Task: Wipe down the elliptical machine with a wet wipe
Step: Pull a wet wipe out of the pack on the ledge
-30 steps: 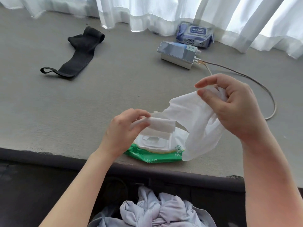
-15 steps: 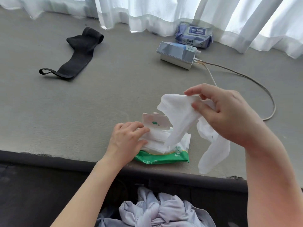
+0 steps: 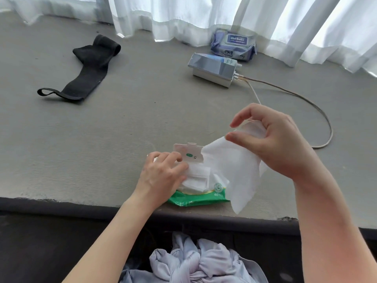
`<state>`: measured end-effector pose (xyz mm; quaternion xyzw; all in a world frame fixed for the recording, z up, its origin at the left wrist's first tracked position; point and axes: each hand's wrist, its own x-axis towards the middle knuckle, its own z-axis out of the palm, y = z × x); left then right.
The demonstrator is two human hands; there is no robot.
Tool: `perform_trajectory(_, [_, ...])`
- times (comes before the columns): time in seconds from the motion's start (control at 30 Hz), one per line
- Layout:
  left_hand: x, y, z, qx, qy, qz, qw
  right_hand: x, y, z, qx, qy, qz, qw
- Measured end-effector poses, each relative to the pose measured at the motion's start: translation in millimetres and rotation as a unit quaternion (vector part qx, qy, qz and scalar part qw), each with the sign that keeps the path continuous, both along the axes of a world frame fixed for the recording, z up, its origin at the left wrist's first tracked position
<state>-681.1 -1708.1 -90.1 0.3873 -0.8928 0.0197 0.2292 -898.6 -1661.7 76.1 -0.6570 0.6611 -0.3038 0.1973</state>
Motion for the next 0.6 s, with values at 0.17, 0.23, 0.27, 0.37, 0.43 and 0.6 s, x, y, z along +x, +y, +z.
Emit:
perform_trajectory(0.17, [-8,-1,-5,-0.005,0.006,0.000,1.000,-1,1,1,0.009,-0.039,0.009,0.999])
perform_trajectory(0.23, [-9,0,-4,-0.016,0.026,0.007,1.000,-2,2,2,0.008,-0.040,0.014,0.999])
perform_trajectory(0.27, [-8,1,-3,-0.012,0.048,0.009,0.999,-2,3,2,0.006,-0.041,0.015,0.999])
perform_trajectory(0.37, [-6,3,11,0.042,0.159,0.026,0.986,-2,3,1,-0.011,-0.036,0.017,0.999])
perform_trajectory(0.43, [-4,1,21,0.066,0.216,0.030,0.974,0,3,1,-0.017,-0.043,0.024,0.999])
perform_trajectory(0.6, [3,0,47,0.078,0.273,-0.020,0.959,5,-3,-5,-0.044,-0.055,0.013,0.997])
